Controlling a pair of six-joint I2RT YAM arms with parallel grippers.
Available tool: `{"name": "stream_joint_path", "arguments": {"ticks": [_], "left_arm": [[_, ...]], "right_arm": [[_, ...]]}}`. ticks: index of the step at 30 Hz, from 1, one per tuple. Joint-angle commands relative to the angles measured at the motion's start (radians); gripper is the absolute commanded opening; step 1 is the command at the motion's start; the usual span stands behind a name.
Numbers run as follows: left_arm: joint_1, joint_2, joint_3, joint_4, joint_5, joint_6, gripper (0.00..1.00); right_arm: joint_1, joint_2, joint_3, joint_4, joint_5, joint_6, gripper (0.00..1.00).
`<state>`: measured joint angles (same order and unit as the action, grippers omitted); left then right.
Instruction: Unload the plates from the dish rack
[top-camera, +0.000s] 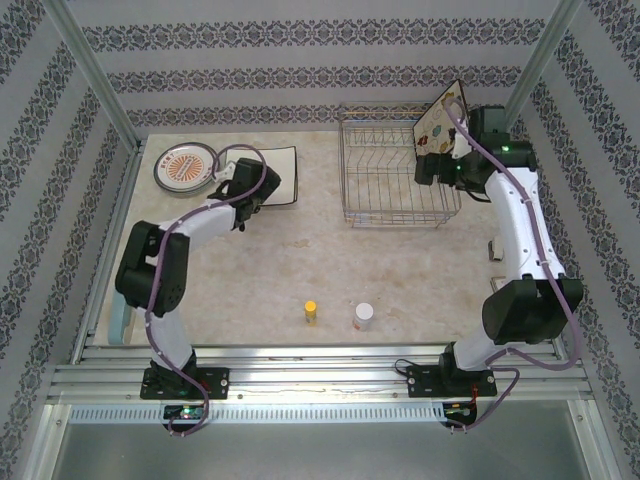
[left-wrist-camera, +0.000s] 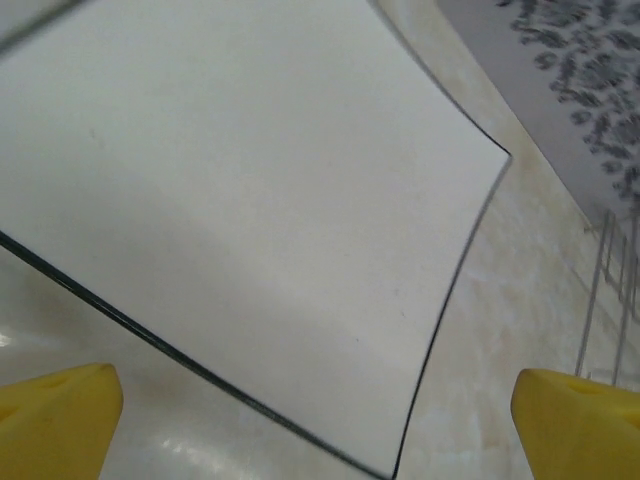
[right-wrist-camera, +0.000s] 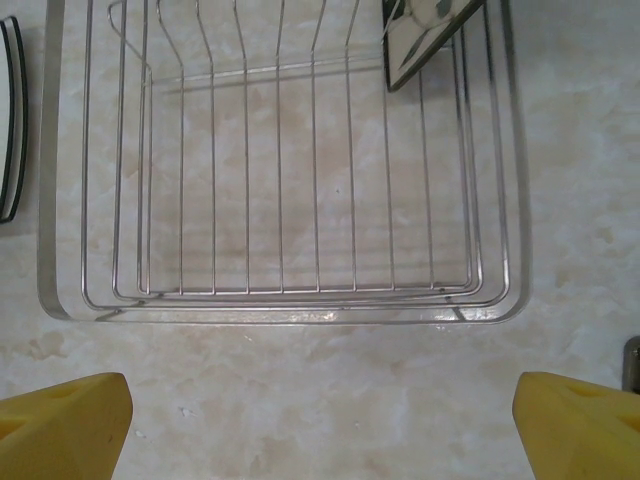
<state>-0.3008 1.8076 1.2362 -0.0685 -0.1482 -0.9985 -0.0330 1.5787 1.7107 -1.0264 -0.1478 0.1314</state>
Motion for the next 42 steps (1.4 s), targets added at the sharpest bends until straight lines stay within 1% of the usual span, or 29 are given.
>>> {"name": "stream_joint_path", "arguments": {"ticks": [1, 4, 6, 9, 11, 13, 17, 20, 22, 24, 27, 31, 34, 38, 42], "left_arm": [[-0.001, -0.127, 0.093, -0.187, -0.024, 0.351, 1.00], [0.011, -0.161, 0.240, -0.419, 0.020, 0.580, 1.00], [0.026, -0.161, 0.336, -0.572, 0.071, 0.690, 1.00], [0.057, -0.127, 0.472, -0.777, 0.148, 0.793, 1.00], [0.076, -0.098, 0.542, -0.872, 0.181, 0.844, 1.00], [0.088, -0.071, 0.599, -0.931, 0.195, 0.872, 1.00], [0.121, -0.035, 0.641, -0.947, 0.278, 0.903, 1.00], [0.138, 0.002, 0.676, -0.974, 0.308, 0.918, 1.00], [0.142, 0.020, 0.695, -0.983, 0.297, 0.933, 1.00], [0.147, 0.030, 0.703, -0.986, 0.289, 0.939, 1.00], [0.153, 0.040, 0.701, -0.971, 0.275, 0.945, 1.00], [0.158, 0.060, 0.707, -0.952, 0.257, 0.943, 1.00], [0.163, 0.078, 0.717, -0.940, 0.257, 0.940, 1.00], [0.163, 0.105, 0.736, -0.934, 0.253, 0.939, 1.00], [0.163, 0.123, 0.746, -0.932, 0.256, 0.937, 1.00]], "right_arm": [[-0.033, 0.039, 0.101, -0.019, -0.002, -0.002, 0.98], [-0.075, 0.093, 0.172, -0.022, 0.014, -0.002, 0.98], [-0.100, 0.134, 0.231, -0.027, 0.019, 0.003, 0.98], [-0.128, 0.219, 0.343, -0.040, 0.028, 0.007, 0.98], [-0.137, 0.299, 0.452, -0.065, 0.033, 0.000, 0.98], [-0.143, 0.380, 0.560, -0.093, 0.032, -0.007, 0.98], [-0.143, 0.551, 0.785, -0.145, 0.017, -0.023, 0.98], [-0.145, 0.678, 0.961, -0.195, 0.015, -0.036, 0.98], [-0.145, 0.722, 1.011, -0.190, 0.006, -0.038, 0.98], [-0.144, 0.743, 1.008, -0.149, -0.014, -0.032, 0.98], [-0.131, 0.773, 1.012, -0.111, 0.005, -0.040, 0.98], [-0.128, 0.820, 1.047, -0.100, 0.021, -0.053, 0.97], [-0.127, 0.845, 1.060, -0.083, 0.018, -0.055, 0.95], [-0.128, 0.870, 1.061, -0.053, 0.021, -0.048, 0.87], [-0.124, 0.891, 1.062, -0.027, 0.023, -0.035, 0.77]]}}
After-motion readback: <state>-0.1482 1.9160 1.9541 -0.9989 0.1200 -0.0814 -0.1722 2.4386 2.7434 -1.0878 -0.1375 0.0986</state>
